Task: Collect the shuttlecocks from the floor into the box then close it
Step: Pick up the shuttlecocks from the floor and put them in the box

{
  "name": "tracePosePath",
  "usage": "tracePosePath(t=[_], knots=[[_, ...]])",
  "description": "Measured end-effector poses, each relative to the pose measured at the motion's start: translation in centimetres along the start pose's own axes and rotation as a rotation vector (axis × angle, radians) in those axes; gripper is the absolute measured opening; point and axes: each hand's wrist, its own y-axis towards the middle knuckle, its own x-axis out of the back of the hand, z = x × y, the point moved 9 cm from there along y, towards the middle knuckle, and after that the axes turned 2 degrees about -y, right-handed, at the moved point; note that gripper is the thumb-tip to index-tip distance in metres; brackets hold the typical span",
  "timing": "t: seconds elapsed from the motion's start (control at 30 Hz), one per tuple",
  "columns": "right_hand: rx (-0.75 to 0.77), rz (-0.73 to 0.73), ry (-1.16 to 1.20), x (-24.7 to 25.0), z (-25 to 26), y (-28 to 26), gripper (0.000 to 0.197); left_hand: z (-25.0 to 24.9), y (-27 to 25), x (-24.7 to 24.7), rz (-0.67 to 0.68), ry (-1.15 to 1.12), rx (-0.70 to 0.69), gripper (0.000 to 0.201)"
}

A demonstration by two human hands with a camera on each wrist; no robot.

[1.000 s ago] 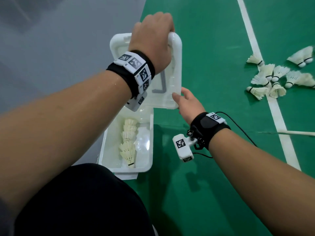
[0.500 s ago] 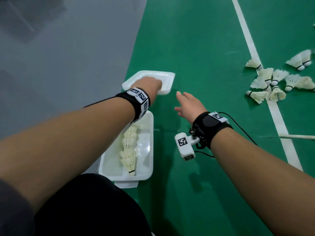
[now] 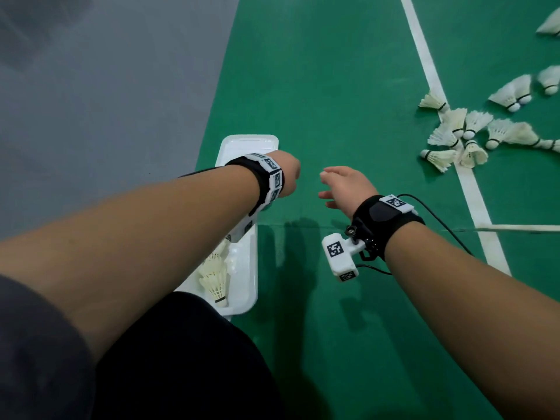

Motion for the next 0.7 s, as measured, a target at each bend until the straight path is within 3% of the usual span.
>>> tracePosePath(t=[0.17,0.3,0.43,0.6,0.7], knots=[[-0.063,-0.080,0.039,5.6,-2.6,0.3,0.012,-6.8,1.5,1.8,0.000,-0.087,-0.078,0.033],[-0.249,-0.106,0.064,9.8,-7.6,-2.1,0.013,-10.0,0.6,1.2,0.080,-0.143,-0.049,0.029],[-0.484,-0.065,0.087,13.8,-10.5,-8.4,0.015,-13.5,-3.2,1.1,0.195,-0.265,0.014,0.027],[-0.638,-0.022,0.132,20.2,-7.4,-15.8,0.020,-21.4,-10.2,3.9,0.354,-0.360,-0.045,0.028],[-0.660,-0.023,0.140,25.0,-3.8,-18.4,0.022,-24.9,-13.4,8.9,0.368,-0.447,-0.041,0.029]])
